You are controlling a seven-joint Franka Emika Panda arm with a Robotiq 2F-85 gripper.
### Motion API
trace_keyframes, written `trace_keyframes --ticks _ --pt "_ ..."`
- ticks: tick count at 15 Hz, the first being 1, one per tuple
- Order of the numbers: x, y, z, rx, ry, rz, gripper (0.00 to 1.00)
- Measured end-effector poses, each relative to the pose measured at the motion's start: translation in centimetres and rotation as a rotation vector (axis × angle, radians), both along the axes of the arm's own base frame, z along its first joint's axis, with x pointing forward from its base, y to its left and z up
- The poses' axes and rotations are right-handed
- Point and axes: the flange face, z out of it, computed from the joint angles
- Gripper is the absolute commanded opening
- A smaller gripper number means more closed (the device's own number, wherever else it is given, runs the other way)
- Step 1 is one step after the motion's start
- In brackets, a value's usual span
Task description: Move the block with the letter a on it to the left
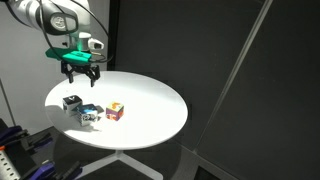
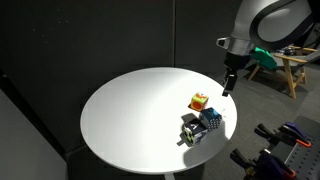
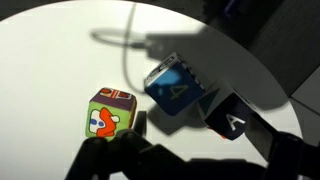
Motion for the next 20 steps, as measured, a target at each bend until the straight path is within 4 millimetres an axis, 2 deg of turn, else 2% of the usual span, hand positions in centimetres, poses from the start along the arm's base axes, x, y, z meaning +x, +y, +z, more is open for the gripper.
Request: trace_keyframes --ticks 4,10,18,20 --pt "-0.6 -0.8 1.1 0.006 0.019 -0.187 1.00" --pt "-2.3 -2.3 4.2 0.006 0.075 -0.399 1.00" --pt "-4.7 -3.6 8.3 0.015 0.102 -0.466 1.00" --pt "-4.8 -3.6 8.6 0.017 0.097 -0.466 1.00"
